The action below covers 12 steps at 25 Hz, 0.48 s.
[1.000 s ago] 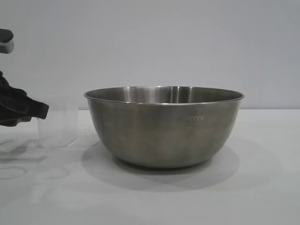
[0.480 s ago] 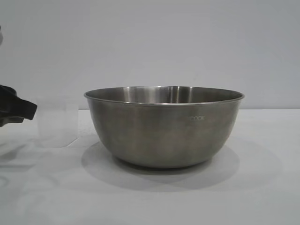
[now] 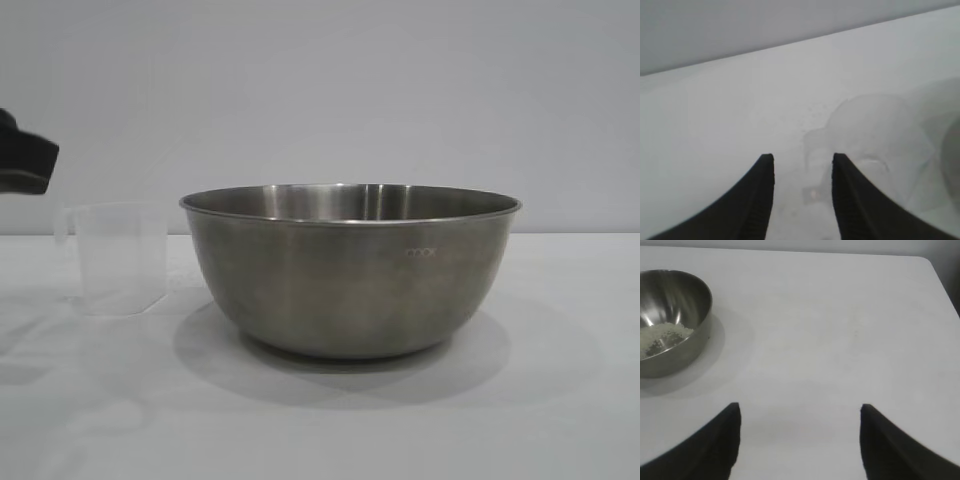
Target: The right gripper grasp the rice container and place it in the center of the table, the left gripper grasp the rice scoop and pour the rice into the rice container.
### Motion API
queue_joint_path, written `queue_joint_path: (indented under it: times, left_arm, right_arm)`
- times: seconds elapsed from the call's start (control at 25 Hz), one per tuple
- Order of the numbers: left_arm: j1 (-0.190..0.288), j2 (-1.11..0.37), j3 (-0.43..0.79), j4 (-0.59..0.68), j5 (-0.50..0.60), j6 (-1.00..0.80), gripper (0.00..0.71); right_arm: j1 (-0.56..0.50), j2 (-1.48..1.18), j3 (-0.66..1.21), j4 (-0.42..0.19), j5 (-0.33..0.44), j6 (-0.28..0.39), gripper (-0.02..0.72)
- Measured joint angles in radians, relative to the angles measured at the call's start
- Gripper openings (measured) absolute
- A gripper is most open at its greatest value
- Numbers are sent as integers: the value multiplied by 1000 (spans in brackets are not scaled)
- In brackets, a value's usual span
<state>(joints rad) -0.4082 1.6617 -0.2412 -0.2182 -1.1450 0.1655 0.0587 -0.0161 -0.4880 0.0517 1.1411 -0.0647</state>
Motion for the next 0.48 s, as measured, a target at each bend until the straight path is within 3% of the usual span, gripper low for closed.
queue_joint_path:
  times: [0.48]
  left_arm:
    - [0, -99, 0, 8, 55, 6, 234]
  right_arm:
    - [0, 0, 0, 0, 0, 0, 414]
